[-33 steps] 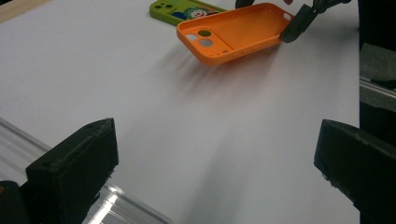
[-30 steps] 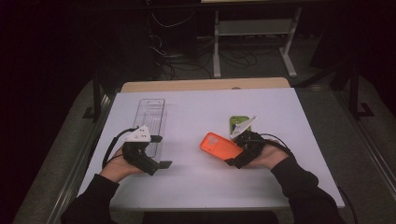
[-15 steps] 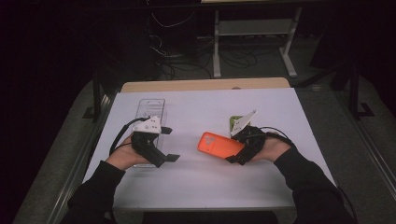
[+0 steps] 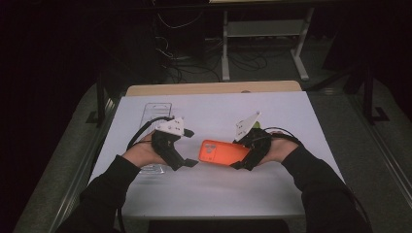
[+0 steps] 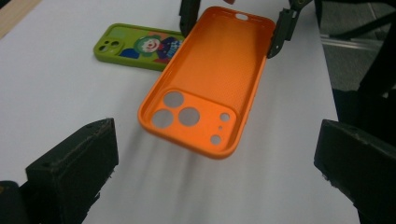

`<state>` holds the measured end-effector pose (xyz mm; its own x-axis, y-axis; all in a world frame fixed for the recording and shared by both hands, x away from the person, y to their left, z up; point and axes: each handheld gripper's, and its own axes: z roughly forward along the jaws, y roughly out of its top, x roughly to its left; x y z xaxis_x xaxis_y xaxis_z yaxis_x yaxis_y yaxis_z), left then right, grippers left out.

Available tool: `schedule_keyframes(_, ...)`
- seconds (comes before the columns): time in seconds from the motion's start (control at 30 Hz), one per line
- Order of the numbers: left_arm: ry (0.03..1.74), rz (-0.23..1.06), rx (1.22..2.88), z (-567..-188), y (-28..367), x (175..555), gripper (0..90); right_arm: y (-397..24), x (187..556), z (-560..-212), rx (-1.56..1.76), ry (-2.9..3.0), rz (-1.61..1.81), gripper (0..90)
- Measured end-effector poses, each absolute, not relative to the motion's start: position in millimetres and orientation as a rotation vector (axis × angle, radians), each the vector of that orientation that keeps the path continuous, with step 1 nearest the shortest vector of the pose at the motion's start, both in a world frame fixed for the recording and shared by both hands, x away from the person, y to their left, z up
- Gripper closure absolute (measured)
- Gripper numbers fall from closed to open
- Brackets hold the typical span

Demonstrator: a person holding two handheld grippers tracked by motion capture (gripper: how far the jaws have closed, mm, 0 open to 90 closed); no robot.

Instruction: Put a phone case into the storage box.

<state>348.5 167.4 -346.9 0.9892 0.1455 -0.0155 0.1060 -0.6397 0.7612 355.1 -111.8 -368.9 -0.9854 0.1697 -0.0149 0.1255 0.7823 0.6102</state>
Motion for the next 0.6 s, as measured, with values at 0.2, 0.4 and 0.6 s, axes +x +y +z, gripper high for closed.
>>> schedule_keyframes(0.2,0.113,0.038,2.308,-346,157,352,0.0,-107,355,-369,0.184,2.923,0.983,15.7)
schedule_keyframes(0.4,0.042,-0.025,2.356,-349,147,356,0.0,-100,354,-366,0.135,2.948,1.002,15.7)
schedule_keyframes(0.6,-0.002,-0.017,2.41,-353,141,356,0.0,-97,353,-364,0.119,2.97,1.014,15.7)
